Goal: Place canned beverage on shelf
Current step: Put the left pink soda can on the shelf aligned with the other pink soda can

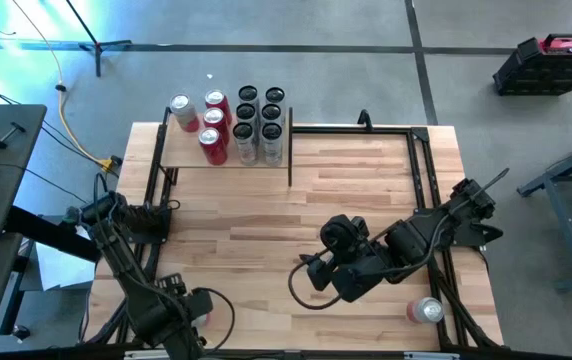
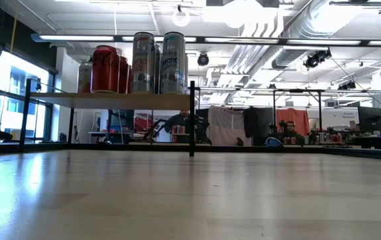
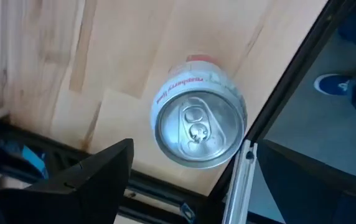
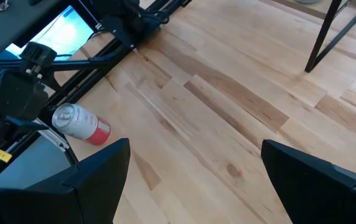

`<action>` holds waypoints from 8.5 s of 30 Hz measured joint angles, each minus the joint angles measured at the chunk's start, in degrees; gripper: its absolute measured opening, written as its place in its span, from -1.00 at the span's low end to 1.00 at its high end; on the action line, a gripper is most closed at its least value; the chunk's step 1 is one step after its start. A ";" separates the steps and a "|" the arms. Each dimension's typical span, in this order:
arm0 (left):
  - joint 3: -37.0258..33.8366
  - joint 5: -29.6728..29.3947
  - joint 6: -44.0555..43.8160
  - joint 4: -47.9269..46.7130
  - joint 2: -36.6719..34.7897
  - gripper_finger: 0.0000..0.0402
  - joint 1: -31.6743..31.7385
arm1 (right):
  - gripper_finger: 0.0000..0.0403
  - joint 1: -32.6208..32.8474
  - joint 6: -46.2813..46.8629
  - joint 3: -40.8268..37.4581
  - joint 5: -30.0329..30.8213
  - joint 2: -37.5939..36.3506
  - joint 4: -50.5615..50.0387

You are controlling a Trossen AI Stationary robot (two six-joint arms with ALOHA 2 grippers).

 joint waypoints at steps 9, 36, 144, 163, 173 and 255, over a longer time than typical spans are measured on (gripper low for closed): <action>-2.29 -0.02 -0.21 2.46 -0.34 0.66 0.01 | 0.73 -0.06 -0.01 0.00 -0.89 0.00 0.16; -14.62 -0.49 6.01 12.90 -0.47 0.54 0.32 | 0.73 -0.06 -0.01 0.00 -0.85 -0.02 1.75; -16.39 -15.61 92.72 -4.55 -36.71 0.50 103.65 | 0.73 -27.74 -50.59 0.13 -8.96 -12.68 15.65; -16.43 -16.04 90.44 -4.08 -36.73 0.67 103.65 | 0.73 -26.88 -51.72 0.13 -8.94 -12.68 15.19; -16.43 -15.38 87.20 -2.21 -36.73 0.67 103.63 | 0.73 -26.88 -51.75 0.13 -8.94 -12.68 14.86; -16.43 -21.05 86.68 -0.50 -35.46 0.94 103.48 | 0.73 -26.88 -49.98 0.11 -9.83 -12.63 11.60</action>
